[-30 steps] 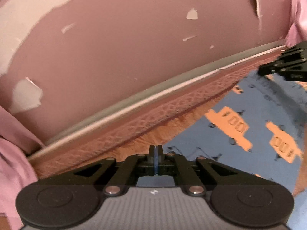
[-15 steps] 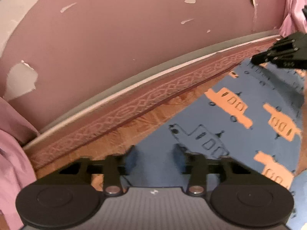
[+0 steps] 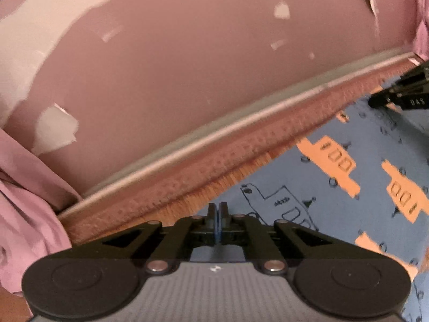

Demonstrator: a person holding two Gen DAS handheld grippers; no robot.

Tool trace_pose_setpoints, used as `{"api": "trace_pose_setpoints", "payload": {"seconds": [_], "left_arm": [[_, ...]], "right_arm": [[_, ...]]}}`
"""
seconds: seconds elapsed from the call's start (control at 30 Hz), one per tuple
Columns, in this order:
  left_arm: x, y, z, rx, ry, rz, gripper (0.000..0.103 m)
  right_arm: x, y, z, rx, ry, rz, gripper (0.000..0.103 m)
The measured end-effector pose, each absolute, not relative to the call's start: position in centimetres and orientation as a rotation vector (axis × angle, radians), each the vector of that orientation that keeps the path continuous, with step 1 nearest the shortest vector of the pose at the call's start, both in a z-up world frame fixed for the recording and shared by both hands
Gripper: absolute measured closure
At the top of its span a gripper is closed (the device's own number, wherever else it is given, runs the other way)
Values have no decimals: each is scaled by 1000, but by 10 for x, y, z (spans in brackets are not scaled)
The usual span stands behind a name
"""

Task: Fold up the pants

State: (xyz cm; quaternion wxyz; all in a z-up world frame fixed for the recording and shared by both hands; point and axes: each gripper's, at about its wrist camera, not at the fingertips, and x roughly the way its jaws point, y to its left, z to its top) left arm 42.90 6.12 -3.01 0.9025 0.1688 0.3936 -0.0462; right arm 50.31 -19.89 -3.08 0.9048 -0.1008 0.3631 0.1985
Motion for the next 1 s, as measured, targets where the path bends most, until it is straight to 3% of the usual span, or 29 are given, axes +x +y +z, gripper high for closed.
{"api": "trace_pose_setpoints", "payload": {"seconds": [0.2, 0.37, 0.43, 0.47, 0.53, 0.63, 0.73, 0.97, 1.0], "left_arm": [[432, 61, -19, 334, 710, -1, 103], [449, 63, -37, 366, 753, 66, 102], [453, 71, -42, 317, 787, 62, 95], [451, 76, -41, 295, 788, 58, 87], [440, 92, -34, 269, 757, 41, 44], [422, 116, -22, 275, 695, -39, 20], [412, 141, -14, 296, 690, -108, 11], [415, 174, -24, 238, 822, -152, 12], [416, 173, -28, 256, 835, -144, 16]], "right_arm": [[495, -180, -14, -299, 586, 355, 103], [516, -163, -34, -349, 636, 297, 103], [521, -163, -41, -352, 673, 293, 98], [521, -163, -41, -351, 674, 292, 94], [519, -169, -37, -331, 658, 310, 62], [506, -178, -25, -340, 607, 395, 31], [503, -175, -16, -387, 595, 528, 16], [523, -133, -6, -437, 667, 637, 12], [526, -130, -8, -457, 686, 631, 13]]}}
